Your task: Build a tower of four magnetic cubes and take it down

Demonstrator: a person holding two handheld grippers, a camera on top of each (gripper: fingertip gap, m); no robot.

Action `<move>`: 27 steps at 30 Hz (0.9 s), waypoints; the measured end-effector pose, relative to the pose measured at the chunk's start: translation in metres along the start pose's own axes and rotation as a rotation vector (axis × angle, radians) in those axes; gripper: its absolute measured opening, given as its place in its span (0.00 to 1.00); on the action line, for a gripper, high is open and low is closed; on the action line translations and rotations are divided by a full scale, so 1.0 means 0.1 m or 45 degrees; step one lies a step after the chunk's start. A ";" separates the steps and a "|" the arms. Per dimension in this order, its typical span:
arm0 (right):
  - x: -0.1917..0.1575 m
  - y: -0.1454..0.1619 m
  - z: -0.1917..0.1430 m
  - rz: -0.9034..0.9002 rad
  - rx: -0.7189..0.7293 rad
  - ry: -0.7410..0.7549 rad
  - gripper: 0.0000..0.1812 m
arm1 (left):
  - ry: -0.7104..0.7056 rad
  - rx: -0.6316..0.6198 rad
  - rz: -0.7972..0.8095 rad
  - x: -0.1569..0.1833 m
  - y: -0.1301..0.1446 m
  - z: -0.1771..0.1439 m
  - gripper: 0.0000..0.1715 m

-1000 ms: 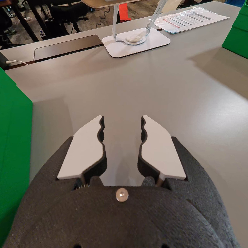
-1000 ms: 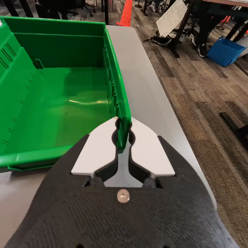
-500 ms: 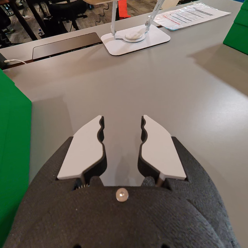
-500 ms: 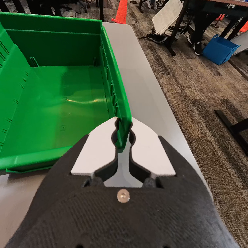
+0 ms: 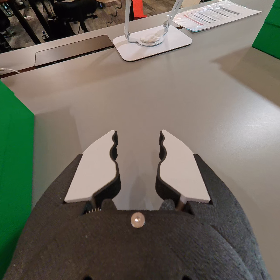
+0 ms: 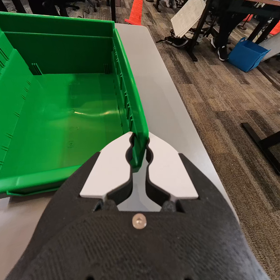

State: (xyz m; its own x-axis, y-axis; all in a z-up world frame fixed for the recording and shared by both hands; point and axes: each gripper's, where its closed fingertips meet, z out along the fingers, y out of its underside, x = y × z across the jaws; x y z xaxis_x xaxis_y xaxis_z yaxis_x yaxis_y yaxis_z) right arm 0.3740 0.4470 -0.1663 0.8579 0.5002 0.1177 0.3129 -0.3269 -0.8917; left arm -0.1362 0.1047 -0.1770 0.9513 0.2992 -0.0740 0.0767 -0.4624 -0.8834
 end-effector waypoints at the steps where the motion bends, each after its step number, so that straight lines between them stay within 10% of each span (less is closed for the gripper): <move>1: 0.00 0.00 0.00 0.001 0.000 0.001 0.07 | -0.001 -0.001 0.000 0.00 0.00 0.00 0.31; 27: 0.00 0.01 -0.01 0.019 -0.011 0.011 0.07 | 0.009 -0.029 0.015 0.02 0.05 0.02 0.32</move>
State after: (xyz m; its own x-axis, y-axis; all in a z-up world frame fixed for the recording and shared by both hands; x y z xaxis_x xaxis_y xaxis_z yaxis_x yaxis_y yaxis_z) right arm 0.3748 0.4456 -0.1664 0.8658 0.4886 0.1083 0.3038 -0.3411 -0.8896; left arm -0.1345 0.1046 -0.1821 0.9544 0.2875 -0.0806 0.0725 -0.4849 -0.8715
